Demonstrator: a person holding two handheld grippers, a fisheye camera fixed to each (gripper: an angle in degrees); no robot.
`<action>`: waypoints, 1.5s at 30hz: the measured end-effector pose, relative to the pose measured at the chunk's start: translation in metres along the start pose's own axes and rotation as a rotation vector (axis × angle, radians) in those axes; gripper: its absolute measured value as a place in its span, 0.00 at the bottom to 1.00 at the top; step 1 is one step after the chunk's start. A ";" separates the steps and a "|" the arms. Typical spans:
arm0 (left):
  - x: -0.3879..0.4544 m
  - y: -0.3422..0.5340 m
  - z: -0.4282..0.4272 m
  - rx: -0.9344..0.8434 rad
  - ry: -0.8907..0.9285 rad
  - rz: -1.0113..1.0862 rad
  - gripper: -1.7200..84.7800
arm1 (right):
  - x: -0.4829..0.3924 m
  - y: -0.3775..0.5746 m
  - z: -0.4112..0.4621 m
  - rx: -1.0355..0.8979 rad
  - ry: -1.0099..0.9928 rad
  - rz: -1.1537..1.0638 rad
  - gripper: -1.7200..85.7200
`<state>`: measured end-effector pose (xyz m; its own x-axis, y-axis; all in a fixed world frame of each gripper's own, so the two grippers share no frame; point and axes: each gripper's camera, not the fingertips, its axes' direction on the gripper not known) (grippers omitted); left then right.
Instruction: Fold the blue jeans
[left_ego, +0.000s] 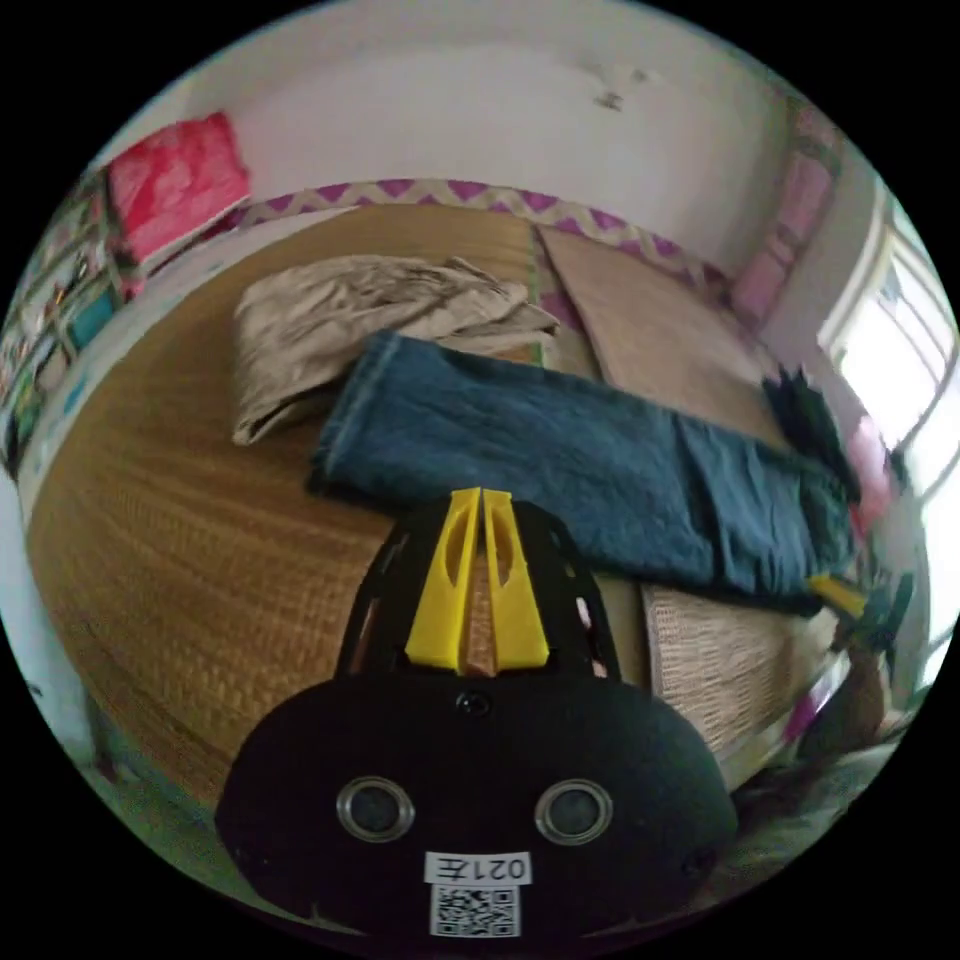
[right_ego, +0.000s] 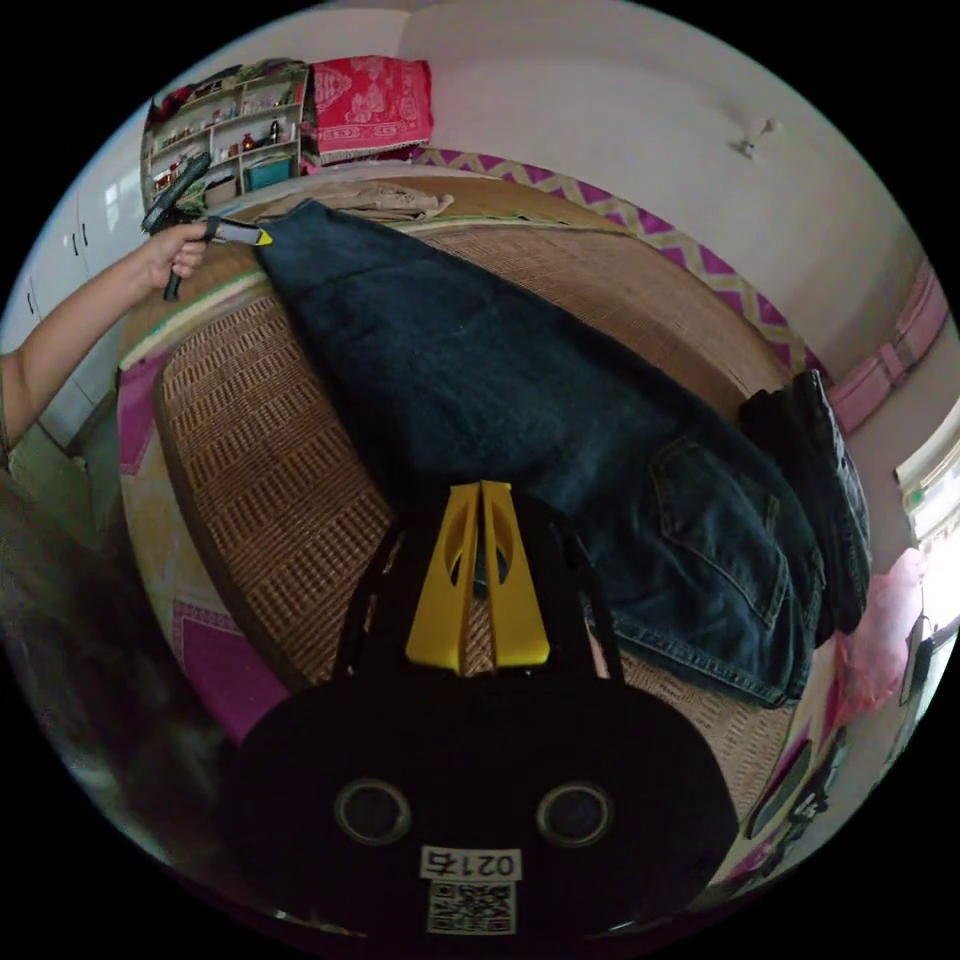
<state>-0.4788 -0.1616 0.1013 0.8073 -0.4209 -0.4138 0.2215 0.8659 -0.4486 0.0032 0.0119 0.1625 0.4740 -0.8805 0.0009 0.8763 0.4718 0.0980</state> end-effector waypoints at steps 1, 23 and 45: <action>-0.009 0.002 -0.003 0.006 0.021 -0.041 0.08 | 0.002 -0.001 -0.001 0.001 -0.015 0.011 0.01; -0.020 0.053 0.027 0.203 0.374 -0.433 0.01 | 0.060 0.058 -0.045 0.225 -0.279 0.278 0.01; 0.565 0.249 0.177 0.022 0.121 0.698 0.01 | 0.122 0.295 -0.126 0.262 -0.149 0.588 0.01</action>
<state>0.1295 -0.1354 -0.1038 0.6985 0.2080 -0.6847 -0.3133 0.9491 -0.0313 0.3301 0.0494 0.0659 0.8336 -0.4853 0.2636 0.4162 0.8658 0.2778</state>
